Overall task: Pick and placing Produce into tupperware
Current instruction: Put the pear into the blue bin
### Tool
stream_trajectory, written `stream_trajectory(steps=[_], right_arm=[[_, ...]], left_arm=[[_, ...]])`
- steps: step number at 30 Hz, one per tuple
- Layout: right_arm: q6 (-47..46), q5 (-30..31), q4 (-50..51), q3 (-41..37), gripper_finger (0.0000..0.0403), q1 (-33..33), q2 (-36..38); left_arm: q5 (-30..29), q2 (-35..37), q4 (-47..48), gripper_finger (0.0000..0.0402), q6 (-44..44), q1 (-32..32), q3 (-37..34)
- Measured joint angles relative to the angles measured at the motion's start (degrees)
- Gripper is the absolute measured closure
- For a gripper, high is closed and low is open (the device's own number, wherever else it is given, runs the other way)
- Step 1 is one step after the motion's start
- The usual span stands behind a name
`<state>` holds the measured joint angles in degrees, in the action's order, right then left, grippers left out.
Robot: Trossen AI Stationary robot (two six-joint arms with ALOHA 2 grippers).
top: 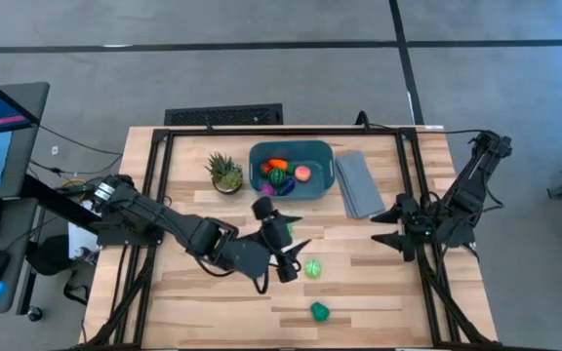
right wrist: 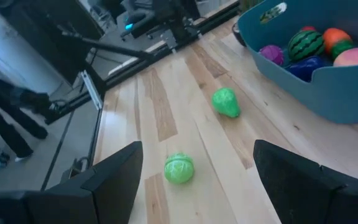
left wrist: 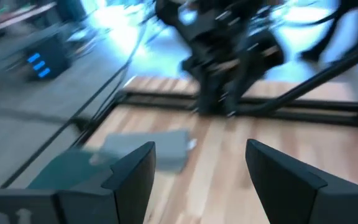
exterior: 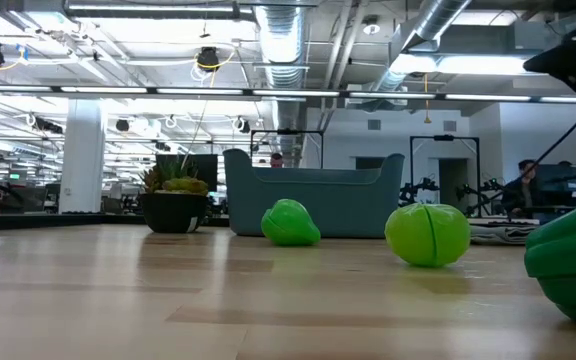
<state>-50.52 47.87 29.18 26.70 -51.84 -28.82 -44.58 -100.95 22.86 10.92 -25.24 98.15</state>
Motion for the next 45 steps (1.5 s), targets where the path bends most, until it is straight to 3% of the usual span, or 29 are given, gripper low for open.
stream_trajectory(steps=[6,11,18,24,31,37,45], right_arm=[[0.0,0.18,-2.35,0.0,0.0074,3.41,0.0],[0.0,0.19,-4.34,0.0,0.0074,5.97,-0.04],[-0.04,0.21,-5.58,0.0,0.0074,10.19,-0.04],[-0.12,0.03,-7.7,0.0,0.0074,12.6,-0.04],[-3.96,-0.01,-6.95,-0.01,0.0074,12.62,-0.12],[-6.14,-0.23,-7.42,0.0,0.0074,12.62,-0.15],[-3.41,-0.24,-7.34,0.0,0.0074,12.57,-0.15]], left_arm=[[15.79,0.0,-9.85,0.0161,-10.39,4.14,0.0],[30.51,0.0,-13.86,0.0161,-14.04,7.98,0.0],[52.24,0.14,-26.62,0.0161,-17.84,14.02,0.0],[65.26,1.25,-24.23,0.0161,-16.56,18.15,0.0],[67.29,5.09,-8.38,0.0161,-18.17,21.31,0.0],[67.4,7.33,-0.86,0.0161,-18.74,23.42,-0.22],[65.07,14.43,-6.79,0.0161,-15.81,23.89,-11.52]])
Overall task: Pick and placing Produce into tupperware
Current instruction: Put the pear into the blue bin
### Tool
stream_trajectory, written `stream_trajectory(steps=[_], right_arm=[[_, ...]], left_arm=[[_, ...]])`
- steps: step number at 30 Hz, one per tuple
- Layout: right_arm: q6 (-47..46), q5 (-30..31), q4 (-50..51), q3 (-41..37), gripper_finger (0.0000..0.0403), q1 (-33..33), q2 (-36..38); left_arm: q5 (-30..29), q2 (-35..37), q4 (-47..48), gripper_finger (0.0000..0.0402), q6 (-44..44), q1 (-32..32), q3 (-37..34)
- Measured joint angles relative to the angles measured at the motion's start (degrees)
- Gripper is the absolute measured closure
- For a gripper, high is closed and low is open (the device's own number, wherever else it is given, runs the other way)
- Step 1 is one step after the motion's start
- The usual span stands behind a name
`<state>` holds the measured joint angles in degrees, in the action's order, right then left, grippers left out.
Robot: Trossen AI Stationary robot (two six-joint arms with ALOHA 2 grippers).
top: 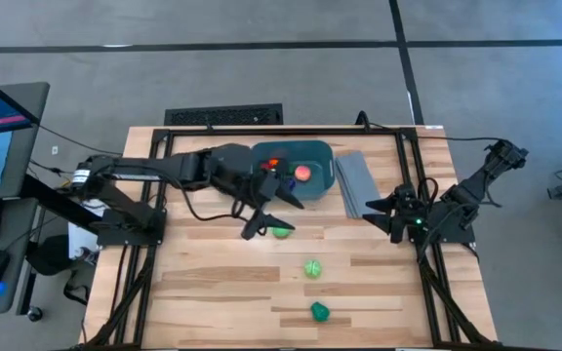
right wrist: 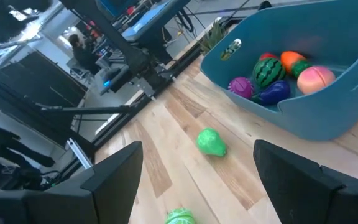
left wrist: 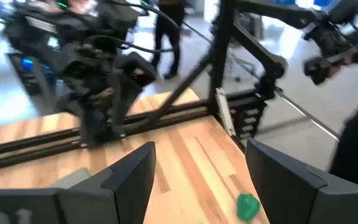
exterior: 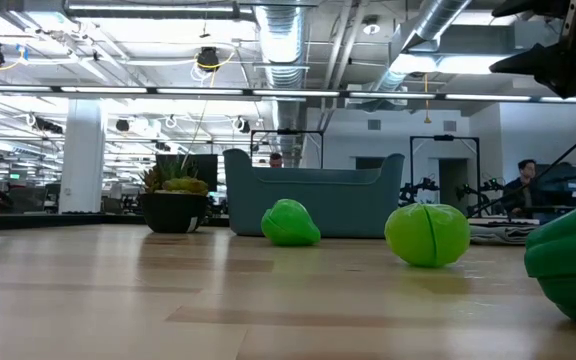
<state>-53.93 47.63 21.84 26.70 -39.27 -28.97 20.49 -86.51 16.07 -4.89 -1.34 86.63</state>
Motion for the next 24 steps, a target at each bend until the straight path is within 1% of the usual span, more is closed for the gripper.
stream_trajectory(steps=[4,9,13,16,18,21,24], right_arm=[[1.68,0.01,-0.06,-0.02,0.0074,0.0,0.0],[2.76,0.26,0.4,-0.02,0.0074,0.07,-0.01],[4.87,0.32,0.22,-0.02,0.0074,0.54,0.0],[4.94,0.39,0.34,-0.02,0.0074,1.9,-0.01],[4.94,0.41,0.38,-0.02,0.0074,2.87,0.0],[4.96,0.36,0.38,-0.02,0.0074,4.36,0.0],[4.96,0.24,0.38,-0.02,0.0074,5.38,-0.01]], left_arm=[[-7.1,6.93,-9.2,0.0161,3.96,0.0,-11.67],[-20.14,16.07,-22.32,0.0161,11.27,-1.32,-27.99],[-30.51,20.52,-31.64,0.0161,18.13,-3.81,-38.98],[-36.92,21.17,-36.32,0.0161,23.54,-5.86,-45.03],[-40.23,20.88,-37.68,0.0161,27.96,-7.12,-48.19],[-44.63,19.63,-38.28,0.0161,35.36,-8.6,-50.93],[-46.79,18.32,-37.43,0.0161,41.55,-9.34,-52.6]])
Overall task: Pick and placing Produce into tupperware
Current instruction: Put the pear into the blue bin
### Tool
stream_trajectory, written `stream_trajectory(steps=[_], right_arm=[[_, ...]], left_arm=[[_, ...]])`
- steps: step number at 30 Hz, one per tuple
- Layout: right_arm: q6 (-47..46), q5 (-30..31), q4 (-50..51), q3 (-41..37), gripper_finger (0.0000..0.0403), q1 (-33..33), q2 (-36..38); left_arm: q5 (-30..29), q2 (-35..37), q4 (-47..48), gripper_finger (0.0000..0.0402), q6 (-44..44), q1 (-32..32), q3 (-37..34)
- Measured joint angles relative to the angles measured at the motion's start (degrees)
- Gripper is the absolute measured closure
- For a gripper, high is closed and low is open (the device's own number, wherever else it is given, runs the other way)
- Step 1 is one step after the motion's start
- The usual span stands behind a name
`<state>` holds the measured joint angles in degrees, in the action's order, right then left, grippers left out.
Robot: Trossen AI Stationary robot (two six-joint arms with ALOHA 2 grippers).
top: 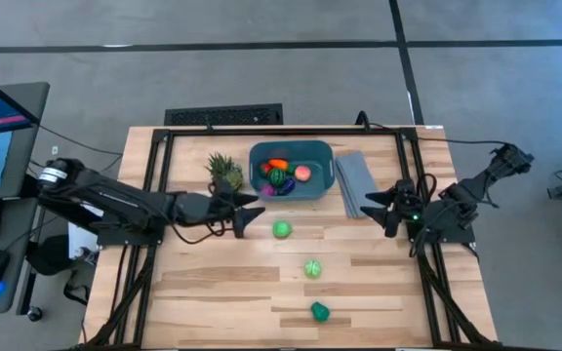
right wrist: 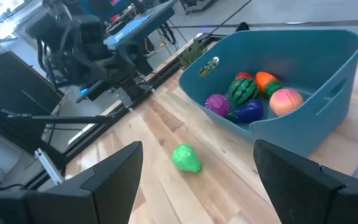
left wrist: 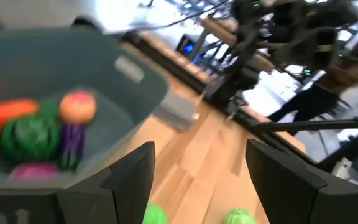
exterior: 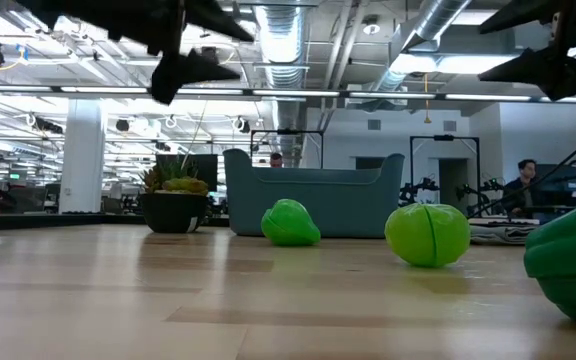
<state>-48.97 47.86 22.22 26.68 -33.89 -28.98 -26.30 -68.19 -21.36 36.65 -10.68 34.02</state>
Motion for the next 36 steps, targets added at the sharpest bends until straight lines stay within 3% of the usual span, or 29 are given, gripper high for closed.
stream_trajectory(steps=[5,10,17,22,29,32,36], right_arm=[[0.04,-0.11,0.02,0.0,0.0074,0.67,-0.02],[0.06,-0.27,0.02,0.0,0.0074,0.65,-0.74],[-0.06,-0.63,-0.02,0.0,0.0074,0.63,-3.04],[-0.05,-2.62,-0.46,0.0,0.0074,0.63,-5.51],[-0.93,-3.09,-1.78,0.0,0.0074,0.61,-8.89],[-0.96,-3.23,-2.1,0.0,0.0074,0.61,-9.97],[-0.98,-4.4,-2.18,0.0,0.0074,0.61,-10.74]], left_arm=[[-0.12,-2.95,3.78,0.0161,11.03,0.2,-0.33],[2.63,-7.76,0.35,0.0161,24.42,0.46,-0.3],[2.4,-11.92,-4.78,0.0161,33.46,2.13,-0.29],[5.43,-12.47,-10.48,0.0161,34.3,2.54,-0.22],[10.47,-12.47,-15.19,0.0161,27.25,2.53,0.01],[10.61,-12.47,-9.43,0.0161,27.36,2.49,1.38],[10.51,-12.47,7.19,0.0159,27.86,2.54,6.66]])
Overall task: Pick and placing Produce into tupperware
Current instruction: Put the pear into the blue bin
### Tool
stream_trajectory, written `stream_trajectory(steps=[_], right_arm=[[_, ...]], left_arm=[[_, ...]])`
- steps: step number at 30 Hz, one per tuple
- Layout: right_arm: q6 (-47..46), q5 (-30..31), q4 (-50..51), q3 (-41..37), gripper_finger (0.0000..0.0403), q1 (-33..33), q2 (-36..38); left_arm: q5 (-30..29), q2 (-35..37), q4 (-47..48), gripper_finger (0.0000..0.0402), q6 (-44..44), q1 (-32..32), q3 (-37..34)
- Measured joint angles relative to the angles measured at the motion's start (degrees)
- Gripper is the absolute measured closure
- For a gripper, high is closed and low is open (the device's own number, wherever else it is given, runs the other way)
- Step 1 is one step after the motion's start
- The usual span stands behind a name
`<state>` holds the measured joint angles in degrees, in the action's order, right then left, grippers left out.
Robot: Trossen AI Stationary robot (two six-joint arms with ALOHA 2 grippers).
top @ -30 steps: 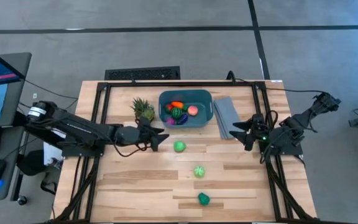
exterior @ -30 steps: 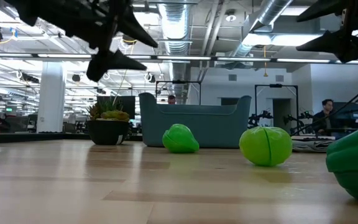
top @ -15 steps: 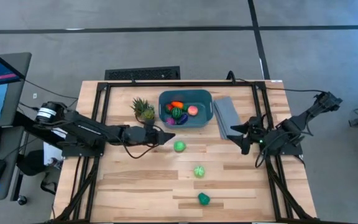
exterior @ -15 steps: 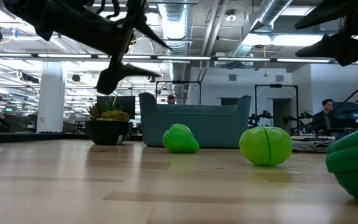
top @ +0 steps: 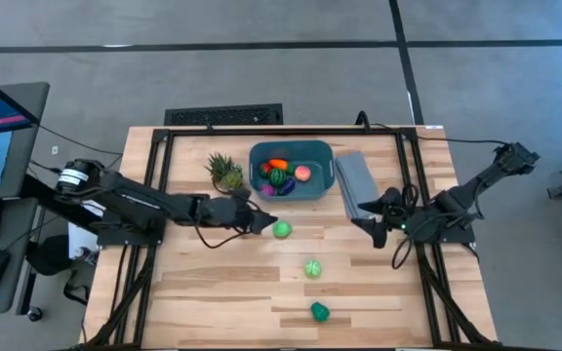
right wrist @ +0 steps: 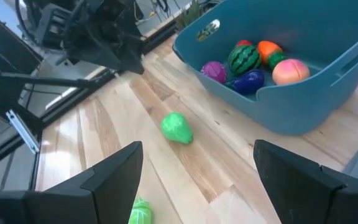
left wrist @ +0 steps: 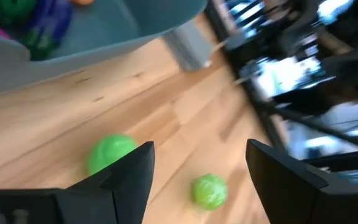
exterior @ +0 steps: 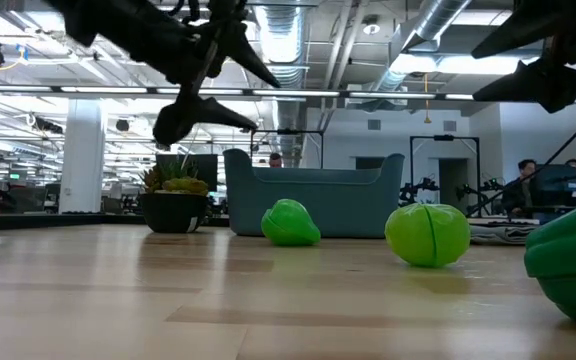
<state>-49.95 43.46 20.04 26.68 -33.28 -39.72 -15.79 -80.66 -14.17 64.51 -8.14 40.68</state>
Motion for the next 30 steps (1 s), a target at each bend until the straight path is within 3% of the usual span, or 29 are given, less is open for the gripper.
stream_trajectory(steps=[6,11,22,30], right_arm=[[0.31,-0.13,-0.01,0.0,0.0074,0.0,-0.12],[0.35,-0.13,0.0,0.0,0.0074,0.0,-0.11],[0.48,-0.87,0.01,0.0,0.0074,0.0,-0.09],[0.94,-1.64,0.31,0.0,0.0074,0.0,-0.09]], left_arm=[[-2.18,0.0,19.1,0.0137,-2.74,0.18,9.17],[-1.67,-1.47,28.44,0.0123,-2.6,1.45,12.81],[3.14,-8.81,26.0,0.0119,0.13,1.85,13.44],[3.1,-11.6,26.61,0.0119,-0.11,1.85,14.92]])
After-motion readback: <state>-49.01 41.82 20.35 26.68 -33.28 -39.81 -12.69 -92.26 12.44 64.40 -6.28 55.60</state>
